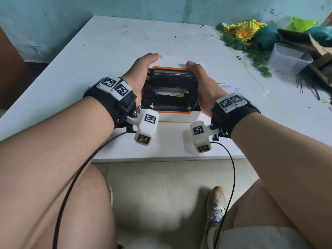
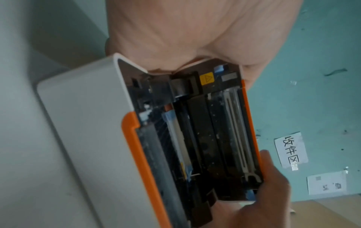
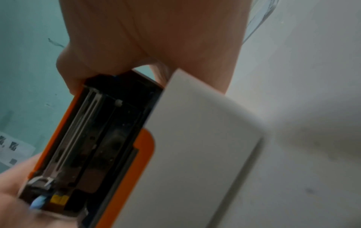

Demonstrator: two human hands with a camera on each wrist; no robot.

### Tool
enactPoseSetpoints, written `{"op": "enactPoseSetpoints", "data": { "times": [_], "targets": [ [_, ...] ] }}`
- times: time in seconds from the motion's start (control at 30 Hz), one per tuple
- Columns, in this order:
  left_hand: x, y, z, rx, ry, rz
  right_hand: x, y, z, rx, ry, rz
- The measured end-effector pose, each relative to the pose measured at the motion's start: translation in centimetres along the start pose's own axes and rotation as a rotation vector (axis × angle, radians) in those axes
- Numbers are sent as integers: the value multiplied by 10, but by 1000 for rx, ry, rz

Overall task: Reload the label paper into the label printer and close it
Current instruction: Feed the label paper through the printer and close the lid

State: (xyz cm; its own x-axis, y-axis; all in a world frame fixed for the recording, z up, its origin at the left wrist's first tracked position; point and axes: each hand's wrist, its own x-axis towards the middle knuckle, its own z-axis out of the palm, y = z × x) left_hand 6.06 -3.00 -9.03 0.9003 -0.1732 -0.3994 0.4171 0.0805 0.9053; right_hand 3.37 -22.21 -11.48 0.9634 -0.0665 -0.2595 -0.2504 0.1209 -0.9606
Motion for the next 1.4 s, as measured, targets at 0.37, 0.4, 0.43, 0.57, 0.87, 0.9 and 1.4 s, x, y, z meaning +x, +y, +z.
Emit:
{"op": "enactPoseSetpoints", "data": {
  "times": [0.37, 0.4, 0.43, 0.57, 0.87, 0.9, 1.4],
  "targets": [
    [28, -10, 3, 25, 201, 42, 0, -6, 13, 8, 91, 54],
    [25, -9, 7, 34, 221, 45, 1, -5, 15, 10, 113, 55],
    [23, -8, 9, 52, 240, 62, 1, -4, 16, 13, 128, 56],
    [25, -11, 11, 79, 265, 96, 3, 0, 19, 22, 163, 21],
    [30, -9, 14, 54, 347, 63, 6, 1, 22, -46, 278, 19],
    [30, -9, 14, 39, 333, 53, 6, 1, 22, -49, 279, 26],
    [50, -21, 3, -60, 253, 19, 0, -2, 23, -29, 279, 59]
  ]
}}
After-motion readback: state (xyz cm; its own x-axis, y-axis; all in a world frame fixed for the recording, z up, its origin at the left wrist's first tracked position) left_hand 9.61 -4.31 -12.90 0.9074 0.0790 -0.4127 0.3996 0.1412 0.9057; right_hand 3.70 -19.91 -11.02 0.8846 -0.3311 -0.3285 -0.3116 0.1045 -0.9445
